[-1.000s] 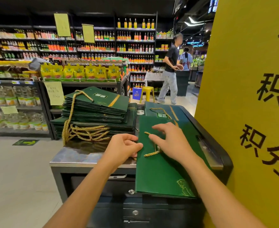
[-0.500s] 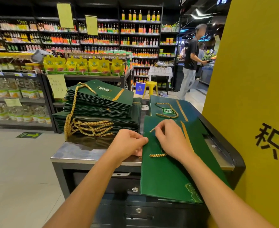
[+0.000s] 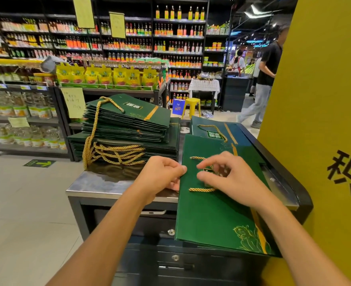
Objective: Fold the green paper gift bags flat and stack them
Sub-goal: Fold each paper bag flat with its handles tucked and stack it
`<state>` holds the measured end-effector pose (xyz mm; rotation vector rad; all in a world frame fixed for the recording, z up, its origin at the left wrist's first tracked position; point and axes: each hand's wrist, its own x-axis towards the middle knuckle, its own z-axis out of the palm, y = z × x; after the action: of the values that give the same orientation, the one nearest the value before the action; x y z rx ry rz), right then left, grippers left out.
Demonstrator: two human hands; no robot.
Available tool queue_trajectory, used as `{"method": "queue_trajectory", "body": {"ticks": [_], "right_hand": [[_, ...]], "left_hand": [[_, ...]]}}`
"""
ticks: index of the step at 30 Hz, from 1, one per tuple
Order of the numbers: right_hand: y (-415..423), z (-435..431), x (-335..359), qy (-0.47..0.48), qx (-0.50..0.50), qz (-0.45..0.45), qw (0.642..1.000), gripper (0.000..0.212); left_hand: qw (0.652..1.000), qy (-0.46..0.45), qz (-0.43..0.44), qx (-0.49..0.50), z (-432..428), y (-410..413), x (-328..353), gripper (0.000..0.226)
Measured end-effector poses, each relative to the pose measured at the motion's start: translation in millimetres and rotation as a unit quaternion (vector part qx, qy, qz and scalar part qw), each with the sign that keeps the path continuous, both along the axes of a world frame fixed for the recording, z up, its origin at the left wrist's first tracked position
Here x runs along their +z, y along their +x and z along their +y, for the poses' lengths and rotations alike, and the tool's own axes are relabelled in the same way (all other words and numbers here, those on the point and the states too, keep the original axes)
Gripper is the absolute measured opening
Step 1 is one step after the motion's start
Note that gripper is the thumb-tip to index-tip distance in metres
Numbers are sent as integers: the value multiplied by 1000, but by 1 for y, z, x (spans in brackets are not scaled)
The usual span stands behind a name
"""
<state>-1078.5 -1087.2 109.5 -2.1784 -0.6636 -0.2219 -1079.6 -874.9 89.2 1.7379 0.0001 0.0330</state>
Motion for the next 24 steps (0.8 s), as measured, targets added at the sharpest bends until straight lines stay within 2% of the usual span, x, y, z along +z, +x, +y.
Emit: {"method": "queue_trajectory", "body": {"ticks": [5, 9, 11, 16, 19, 22, 24], "right_hand": [[-11, -2, -13, -36, 33, -3, 999, 25], [-9, 0, -18, -17, 38, -31, 999, 10], [-9, -1, -19, 5, 41, -31, 999, 2], [-12, -6, -14, 131, 5, 12, 991, 10], [-7, -9, -16, 281, -40, 60, 957, 11], [0, -12, -18, 457, -43, 144, 876, 18], [2, -12, -19, 481, -41, 164, 860, 14]], "left_hand": [[1000, -17, -6, 3, 1, -2, 0, 14], [1000, -14, -10, -8, 2, -4, 3, 14], [1000, -18, -10, -15, 3, -5, 2, 17], [1000, -8, -17, -5, 4, -5, 0, 17], [1000, -11, -25, -5, 5, -6, 0, 16], [999, -18, -35, -7, 3, -8, 0, 14], [999, -22, -39, -11, 3, -9, 0, 13]]}}
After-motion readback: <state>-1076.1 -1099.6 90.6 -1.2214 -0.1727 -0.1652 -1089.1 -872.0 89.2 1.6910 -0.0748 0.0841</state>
